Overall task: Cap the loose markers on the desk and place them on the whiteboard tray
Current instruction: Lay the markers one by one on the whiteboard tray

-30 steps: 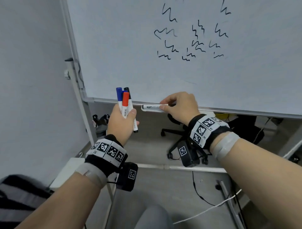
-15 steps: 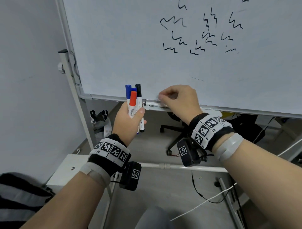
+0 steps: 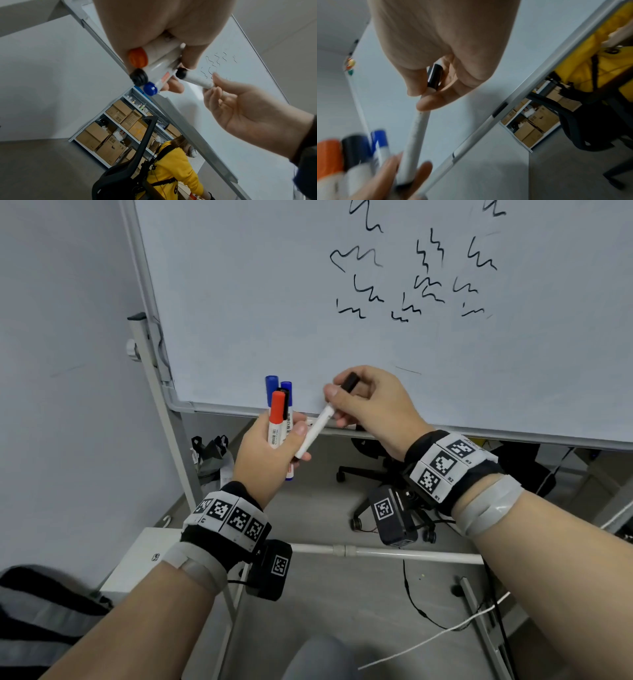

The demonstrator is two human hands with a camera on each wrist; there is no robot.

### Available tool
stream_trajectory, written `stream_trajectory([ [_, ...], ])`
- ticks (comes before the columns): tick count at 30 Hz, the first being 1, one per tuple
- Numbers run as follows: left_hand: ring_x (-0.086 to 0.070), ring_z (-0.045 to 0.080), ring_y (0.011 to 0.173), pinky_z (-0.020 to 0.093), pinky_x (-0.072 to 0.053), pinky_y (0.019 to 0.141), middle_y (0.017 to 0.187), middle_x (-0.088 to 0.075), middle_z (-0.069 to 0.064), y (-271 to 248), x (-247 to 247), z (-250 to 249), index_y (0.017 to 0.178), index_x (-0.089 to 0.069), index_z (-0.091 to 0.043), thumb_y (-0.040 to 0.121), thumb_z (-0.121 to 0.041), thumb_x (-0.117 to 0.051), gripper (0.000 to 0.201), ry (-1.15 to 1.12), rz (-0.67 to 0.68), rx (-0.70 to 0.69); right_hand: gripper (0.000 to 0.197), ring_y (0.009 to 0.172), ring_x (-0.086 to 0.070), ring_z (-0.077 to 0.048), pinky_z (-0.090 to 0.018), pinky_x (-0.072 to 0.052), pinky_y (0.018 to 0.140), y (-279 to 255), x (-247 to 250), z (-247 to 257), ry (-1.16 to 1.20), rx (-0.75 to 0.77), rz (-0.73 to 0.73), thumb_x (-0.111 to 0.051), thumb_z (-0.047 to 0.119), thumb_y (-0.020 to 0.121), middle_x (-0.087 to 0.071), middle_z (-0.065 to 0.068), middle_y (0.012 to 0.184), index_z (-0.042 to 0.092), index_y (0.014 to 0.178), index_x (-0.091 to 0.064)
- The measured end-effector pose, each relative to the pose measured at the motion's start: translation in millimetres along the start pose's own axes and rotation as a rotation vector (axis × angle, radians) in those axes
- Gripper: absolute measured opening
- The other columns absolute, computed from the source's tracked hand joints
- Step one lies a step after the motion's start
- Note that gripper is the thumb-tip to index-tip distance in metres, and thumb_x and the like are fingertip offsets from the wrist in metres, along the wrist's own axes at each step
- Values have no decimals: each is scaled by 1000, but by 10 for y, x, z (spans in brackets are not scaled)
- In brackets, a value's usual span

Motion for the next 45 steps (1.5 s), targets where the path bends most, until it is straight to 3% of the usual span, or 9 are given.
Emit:
stream_trajectory([
  [5, -70, 16, 64, 34, -56, 61, 102, -75, 13, 46, 53, 5, 114, -67, -15, 100, -19, -63, 15, -17, -115, -31, 24, 70, -76, -29, -37, -65, 77, -58, 222, 14, 76, 3, -60, -84, 7, 84, -72, -24, 90, 3, 98, -65],
  [10, -74, 15, 71, 38, -58, 68, 101, -78, 1, 75, -29, -36, 117, -71, -23, 96, -21, -67, 21, 29, -144, -70, 18, 91, -76, -12, -30, -60, 93, -101, 262, -40, -500, 75, 51, -90, 27, 77, -81, 3, 92, 24, 93, -82],
  [15, -77, 17, 77, 41, -59, 79, 103, -77, 0, 89, -57, -29, 116, -71, -23, 94, -22, -68, 22, 37, -142, -84, 16, 77, -67, -1, -9, -48, 74, -131, 337, -65, -664, 89, 34, -85, 30, 82, -79, 9, 87, 28, 98, -84],
  [20, -76, 14, 76, 41, -58, 75, 99, -76, -2, 122, -13, 62, 118, -68, -29, 96, -23, -66, 23, 72, -184, -49, 13, 104, -64, -18, -29, -51, 94, -98, 416, -182, -787, 97, -76, -84, 41, 81, -69, 19, 87, 35, 92, -84],
  [23, -77, 13, 75, 40, -58, 72, 99, -77, -2, 130, -5, 117, 119, -67, -28, 96, -26, -66, 23, 94, -195, -21, 14, 87, -61, -1, -1, -43, 81, -98, 428, -210, -803, 72, -64, -84, 35, 84, -62, 22, 79, 28, 95, -86],
  [26, -78, 15, 74, 41, -58, 71, 102, -77, 1, 140, -15, 153, 115, -67, -28, 95, -25, -67, 20, 92, -186, 3, 14, 77, -58, 10, 8, -36, 66, -92, 410, -254, -779, 53, -43, -83, 31, 85, -67, 22, 80, 24, 97, -86],
  [38, -74, 15, 71, 36, -58, 69, 101, -76, 2, 151, -10, 202, 120, -68, -25, 95, -26, -68, 24, 84, -173, 10, 15, 75, -58, 9, 6, -37, 67, -80, 345, -299, -715, 49, -80, -80, 25, 87, -65, 20, 80, 23, 102, -84],
  [42, -62, 14, 63, 33, -56, 62, 89, -70, 0, 114, 3, 141, 124, -67, -19, 99, -23, -63, 26, 70, -160, 1, 20, 71, -56, 0, -9, -43, 74, -49, 338, -179, -598, 144, -183, -73, 32, 92, -72, 2, 96, 28, 111, -79],
  [45, -60, 17, 62, 36, -54, 62, 79, -67, 3, 62, -47, 57, 120, -69, -14, 102, -22, -59, 22, 10, 11, 10, 30, 73, -58, -9, -24, -53, 74, -36, 248, -7, -369, 144, -57, -73, 36, 93, -73, -4, 104, 25, 121, -74],
])
Point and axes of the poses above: each hand's wrist, its own y-axis towards the middle knuckle, its own x-axis out of the back of the hand, z = x × y, the point moved 3 cm from there along y, towards the middle knuckle
